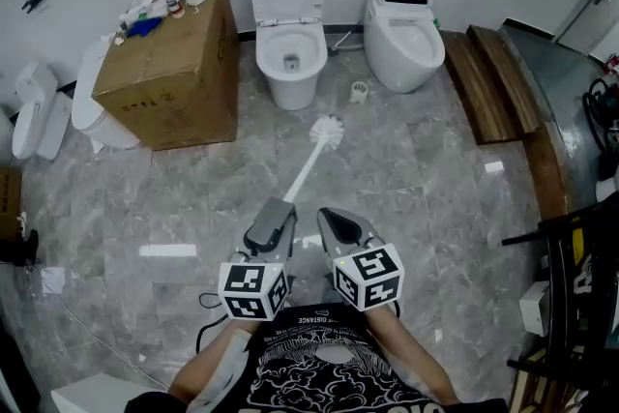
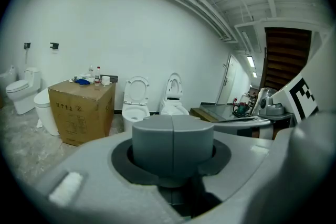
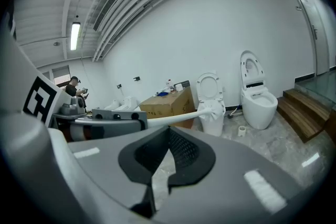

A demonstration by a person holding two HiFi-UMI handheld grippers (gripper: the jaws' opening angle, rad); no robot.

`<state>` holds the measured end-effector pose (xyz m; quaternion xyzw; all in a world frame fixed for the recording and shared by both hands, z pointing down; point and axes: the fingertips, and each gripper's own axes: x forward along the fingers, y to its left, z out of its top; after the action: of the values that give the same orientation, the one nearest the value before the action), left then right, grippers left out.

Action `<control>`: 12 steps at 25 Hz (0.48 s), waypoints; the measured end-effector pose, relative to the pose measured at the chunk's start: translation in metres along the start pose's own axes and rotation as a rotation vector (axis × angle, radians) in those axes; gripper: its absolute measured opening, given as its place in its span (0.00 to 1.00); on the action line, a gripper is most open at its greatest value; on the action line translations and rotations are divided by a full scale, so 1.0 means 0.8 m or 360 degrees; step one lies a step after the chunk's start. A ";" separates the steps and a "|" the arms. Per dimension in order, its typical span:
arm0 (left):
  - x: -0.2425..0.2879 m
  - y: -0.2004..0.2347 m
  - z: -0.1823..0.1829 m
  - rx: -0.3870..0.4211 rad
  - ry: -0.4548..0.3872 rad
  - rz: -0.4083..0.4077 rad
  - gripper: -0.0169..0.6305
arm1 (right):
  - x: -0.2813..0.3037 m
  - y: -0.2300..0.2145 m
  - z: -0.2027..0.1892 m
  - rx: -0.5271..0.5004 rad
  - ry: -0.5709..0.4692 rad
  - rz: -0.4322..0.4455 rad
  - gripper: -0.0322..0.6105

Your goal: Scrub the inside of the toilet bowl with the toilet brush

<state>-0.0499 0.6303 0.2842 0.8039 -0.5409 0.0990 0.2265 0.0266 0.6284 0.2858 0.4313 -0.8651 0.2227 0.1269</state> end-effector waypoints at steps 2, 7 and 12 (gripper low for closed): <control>0.026 -0.011 0.012 -0.0002 0.0001 0.0029 0.26 | 0.005 -0.032 0.015 0.0009 0.0006 0.0026 0.05; 0.089 -0.040 0.035 -0.0028 0.0009 0.0112 0.26 | 0.020 -0.099 0.039 -0.0007 0.0047 0.0128 0.05; 0.132 -0.067 0.048 -0.0022 0.0016 0.0174 0.26 | 0.027 -0.151 0.052 -0.0001 0.0066 0.0201 0.05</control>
<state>0.0376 0.5416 0.2796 0.7711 -0.5835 0.1116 0.2290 0.1100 0.5292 0.2918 0.3709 -0.8878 0.2391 0.1306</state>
